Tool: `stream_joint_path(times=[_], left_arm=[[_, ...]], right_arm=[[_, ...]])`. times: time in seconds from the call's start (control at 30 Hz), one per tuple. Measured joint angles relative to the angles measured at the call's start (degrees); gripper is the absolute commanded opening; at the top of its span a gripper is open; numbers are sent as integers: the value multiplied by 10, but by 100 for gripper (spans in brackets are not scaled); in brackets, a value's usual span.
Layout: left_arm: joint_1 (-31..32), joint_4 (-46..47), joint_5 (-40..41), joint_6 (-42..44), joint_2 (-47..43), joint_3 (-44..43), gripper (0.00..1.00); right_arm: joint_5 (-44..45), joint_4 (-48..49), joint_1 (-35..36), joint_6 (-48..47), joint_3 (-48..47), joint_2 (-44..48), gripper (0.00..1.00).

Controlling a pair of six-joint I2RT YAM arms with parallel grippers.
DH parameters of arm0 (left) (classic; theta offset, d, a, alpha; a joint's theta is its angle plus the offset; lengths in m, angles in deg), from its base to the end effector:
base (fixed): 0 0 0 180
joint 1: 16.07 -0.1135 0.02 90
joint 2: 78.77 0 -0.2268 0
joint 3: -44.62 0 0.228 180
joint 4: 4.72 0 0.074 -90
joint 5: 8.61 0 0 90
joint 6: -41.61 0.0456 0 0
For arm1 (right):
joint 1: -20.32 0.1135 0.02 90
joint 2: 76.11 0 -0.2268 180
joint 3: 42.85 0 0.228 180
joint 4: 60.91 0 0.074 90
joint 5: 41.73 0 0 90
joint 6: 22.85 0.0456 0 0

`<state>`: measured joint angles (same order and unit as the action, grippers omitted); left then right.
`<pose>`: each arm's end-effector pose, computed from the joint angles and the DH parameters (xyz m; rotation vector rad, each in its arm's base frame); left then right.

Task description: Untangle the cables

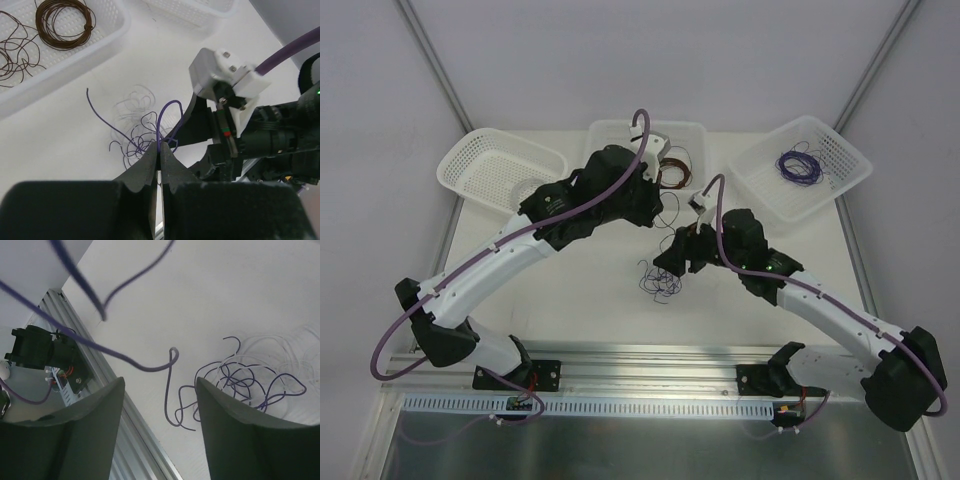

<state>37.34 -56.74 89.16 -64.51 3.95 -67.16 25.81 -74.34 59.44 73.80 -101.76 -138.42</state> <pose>0.1840 -0.2374 0.4027 0.5611 1.9478 -0.6519 0.1856 0.1734 0.2672 -0.8099 1.7675 0.9070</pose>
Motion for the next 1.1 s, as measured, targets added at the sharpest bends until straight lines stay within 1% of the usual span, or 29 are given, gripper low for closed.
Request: stream_joint_path(times=[0.03,0.07,0.13,0.17,0.23,0.27,0.33,0.37,0.4,0.43,0.5,0.53,0.57,0.63,0.67,0.73,0.77,0.8,0.9,1.0,1.1], left_arm=[[0,0,0,-2,0,-2,0],[-1,0,0,-4,0,-3,0],[-3,0,2,-8,0,-3,0],[-6,0,2,-9,0,-3,0],[-12,0,3,-13,0,-3,0],[-16,0,3,-15,0,-3,0],[-27,0,3,-21,-2,1,0],[-33,3,3,-25,-5,7,2],[-40,3,3,-28,-8,13,7],[-47,3,3,-31,-10,21,16],[-61,4,2,-40,-13,41,25],[-66,4,1,-42,-13,49,34],[-72,4,-1,-43,-13,58,39],[-80,2,-3,-49,-13,75,50],[-83,2,-4,-51,-13,81,63],[-85,5,-8,-52,-15,90,73],[-85,6,-9,-51,-17,94,81],[-88,9,-13,-50,-21,101,85],[-89,21,-18,-47,-43,125,92],[-93,36,-27,-43,-72,158,94],[-96,49,-31,-43,-91,190,96]], right_arm=[[-1,10,3,4,5,-7,56],[-1,17,4,6,10,-12,47],[1,32,5,11,24,-21,37],[2,35,6,13,31,-24,26],[3,35,6,15,40,-26,13],[4,35,6,16,42,-26,2],[4,34,6,14,41,-25,1],[5,29,6,13,41,-21,1],[6,23,6,11,41,-17,1],[7,5,6,7,37,-9,1],[15,-37,6,-4,20,11,1],[22,-63,6,-10,5,19,1],[30,-94,6,-17,-19,26,1],[52,-153,6,-32,-81,35,1],[66,-188,6,-41,-122,35,1],[91,-240,6,-56,-202,35,1],[103,-262,6,-63,-245,35,1],[113,-280,6,-68,-278,34,1],[140,-328,5,-83,-380,29,1],[156,-364,5,-96,-471,10,1],[177,-377,4,-109,-525,-9,1]])
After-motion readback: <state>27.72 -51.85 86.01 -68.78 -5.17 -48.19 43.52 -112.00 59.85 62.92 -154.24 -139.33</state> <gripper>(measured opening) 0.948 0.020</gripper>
